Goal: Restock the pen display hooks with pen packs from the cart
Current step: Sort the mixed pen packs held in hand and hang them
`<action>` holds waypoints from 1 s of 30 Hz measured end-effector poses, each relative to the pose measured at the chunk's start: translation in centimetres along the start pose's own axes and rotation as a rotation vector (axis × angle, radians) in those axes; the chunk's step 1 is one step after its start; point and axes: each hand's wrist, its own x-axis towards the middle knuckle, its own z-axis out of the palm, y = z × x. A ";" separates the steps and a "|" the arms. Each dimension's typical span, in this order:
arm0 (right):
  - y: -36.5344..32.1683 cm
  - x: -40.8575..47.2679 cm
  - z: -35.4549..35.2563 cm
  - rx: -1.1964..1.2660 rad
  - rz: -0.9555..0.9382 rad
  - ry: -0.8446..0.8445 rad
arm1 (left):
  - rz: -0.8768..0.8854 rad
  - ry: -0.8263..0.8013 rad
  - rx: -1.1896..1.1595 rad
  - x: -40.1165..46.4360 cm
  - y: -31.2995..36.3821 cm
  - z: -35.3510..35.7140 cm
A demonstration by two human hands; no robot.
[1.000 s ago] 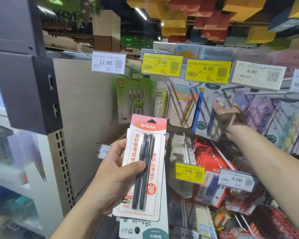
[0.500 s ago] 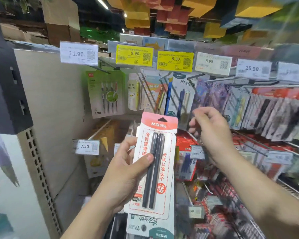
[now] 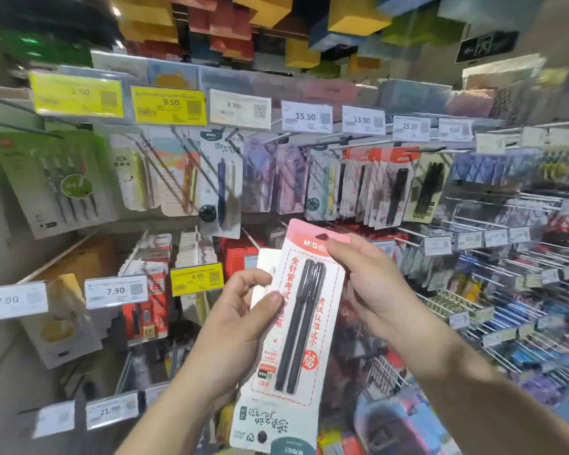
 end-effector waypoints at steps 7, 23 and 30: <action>-1.7 -0.2 -8.4 0.136 -0.021 0.057 | 0.005 0.022 0.114 2.0 -3.4 8.5; -5.1 6.4 -22.5 0.155 -0.042 0.076 | 0.157 0.217 0.329 7.7 -7.0 16.3; -5.7 10.3 -21.9 0.040 -0.123 0.096 | 0.188 0.200 0.282 11.9 -6.2 14.3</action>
